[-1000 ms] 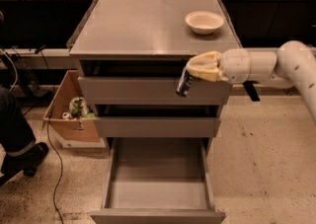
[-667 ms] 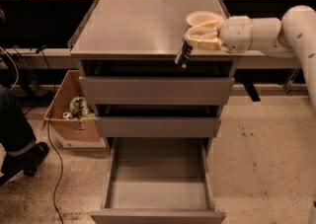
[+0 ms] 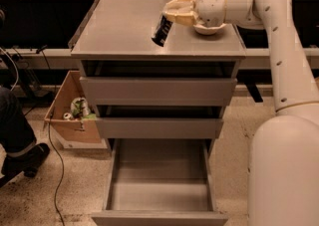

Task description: Pick rxbar blueberry from bottom drawer and place on counter

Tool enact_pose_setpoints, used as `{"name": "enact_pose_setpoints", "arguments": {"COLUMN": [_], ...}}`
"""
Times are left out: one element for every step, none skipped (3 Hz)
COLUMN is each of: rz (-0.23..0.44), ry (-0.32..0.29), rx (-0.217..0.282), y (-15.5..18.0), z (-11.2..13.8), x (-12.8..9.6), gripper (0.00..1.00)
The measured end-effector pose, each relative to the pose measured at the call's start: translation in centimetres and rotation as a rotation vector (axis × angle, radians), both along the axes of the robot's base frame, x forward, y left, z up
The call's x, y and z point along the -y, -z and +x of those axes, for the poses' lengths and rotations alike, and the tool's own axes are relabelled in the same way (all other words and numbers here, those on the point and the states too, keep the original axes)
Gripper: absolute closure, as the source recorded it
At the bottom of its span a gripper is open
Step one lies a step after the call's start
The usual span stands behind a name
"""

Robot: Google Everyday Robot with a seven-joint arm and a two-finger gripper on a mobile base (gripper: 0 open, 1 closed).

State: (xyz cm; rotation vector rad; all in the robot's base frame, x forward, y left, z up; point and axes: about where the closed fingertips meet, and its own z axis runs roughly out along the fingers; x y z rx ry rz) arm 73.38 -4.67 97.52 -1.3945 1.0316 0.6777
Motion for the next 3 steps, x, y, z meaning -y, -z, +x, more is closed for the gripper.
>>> {"name": "enact_pose_setpoints", "arguments": {"rz": [-0.025,-0.055,-0.071], "ry": [0.025,0.095,0.16], "rx": [-0.004,-0.013,-0.051], "y": [0.9,2.7,5.3], "z": [3.5,7.1,10.1], "x": [-3.6,-5.9,-7.6], "gripper": [1.0,1.0,1.0]}}
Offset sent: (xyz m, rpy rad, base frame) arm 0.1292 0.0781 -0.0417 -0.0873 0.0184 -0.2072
